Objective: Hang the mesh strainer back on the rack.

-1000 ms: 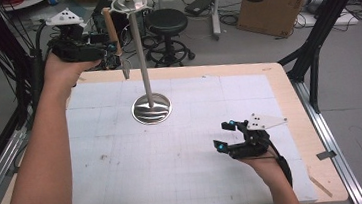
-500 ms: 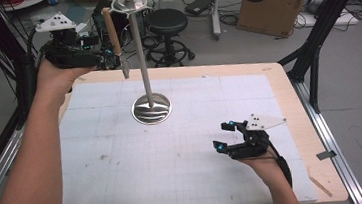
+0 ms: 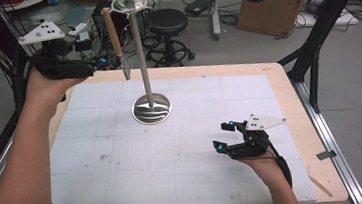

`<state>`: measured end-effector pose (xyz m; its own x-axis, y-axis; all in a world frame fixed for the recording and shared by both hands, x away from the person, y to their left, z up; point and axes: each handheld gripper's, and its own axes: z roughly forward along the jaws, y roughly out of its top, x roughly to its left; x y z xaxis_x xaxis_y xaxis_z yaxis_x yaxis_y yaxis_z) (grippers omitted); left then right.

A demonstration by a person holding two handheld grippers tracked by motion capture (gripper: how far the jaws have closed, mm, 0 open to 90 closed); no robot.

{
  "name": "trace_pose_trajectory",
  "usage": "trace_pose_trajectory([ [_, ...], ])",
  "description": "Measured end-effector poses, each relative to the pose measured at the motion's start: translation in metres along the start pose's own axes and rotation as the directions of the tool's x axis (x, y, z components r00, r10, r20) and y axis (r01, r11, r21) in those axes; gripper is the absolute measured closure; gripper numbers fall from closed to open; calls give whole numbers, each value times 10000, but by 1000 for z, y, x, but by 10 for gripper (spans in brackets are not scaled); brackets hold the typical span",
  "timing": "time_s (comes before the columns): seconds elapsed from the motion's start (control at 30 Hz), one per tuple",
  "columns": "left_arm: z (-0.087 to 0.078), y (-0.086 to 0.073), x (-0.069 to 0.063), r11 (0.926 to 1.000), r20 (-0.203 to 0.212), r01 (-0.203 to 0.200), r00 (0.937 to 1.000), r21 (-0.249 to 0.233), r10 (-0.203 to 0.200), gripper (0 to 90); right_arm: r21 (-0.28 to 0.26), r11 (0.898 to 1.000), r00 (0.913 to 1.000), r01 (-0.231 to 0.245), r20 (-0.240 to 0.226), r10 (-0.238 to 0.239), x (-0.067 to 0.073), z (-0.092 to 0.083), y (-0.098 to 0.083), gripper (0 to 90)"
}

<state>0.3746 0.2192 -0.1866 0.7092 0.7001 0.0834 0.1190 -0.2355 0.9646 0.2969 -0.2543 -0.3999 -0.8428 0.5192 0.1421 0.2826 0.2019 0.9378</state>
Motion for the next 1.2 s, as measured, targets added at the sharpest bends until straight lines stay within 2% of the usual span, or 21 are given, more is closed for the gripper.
trace_pose_trajectory([
  [0.23,-10,-11,-8,9992,229,-187,9995,-347,196,217,9,10000,10000,0,22,0,0,0,0,241],
  [0.37,-13,-22,-10,9988,400,3,9992,-487,16,214,-4,10000,10000,21,27,-21,0,0,0,241],
  [0.57,-14,-38,-13,9987,421,89,9991,-495,-68,199,-23,10000,10000,-14,46,14,-1,-1,0,242],
  [0.8,-17,-48,-18,9976,513,-7,9987,-696,42,187,-72,10000,10000,-58,70,58,-2,-2,-1,241],
  [0.9,-18,-53,-19,9979,449,-246,9986,-595,272,187,-68,10000,9999,-57,82,58,-3,-2,-1,241],
  [1.2,-18,-70,-22,9954,706,-34,9975,-962,102,171,-135,9999,9999,-92,145,94,-4,-3,-1,241],
])
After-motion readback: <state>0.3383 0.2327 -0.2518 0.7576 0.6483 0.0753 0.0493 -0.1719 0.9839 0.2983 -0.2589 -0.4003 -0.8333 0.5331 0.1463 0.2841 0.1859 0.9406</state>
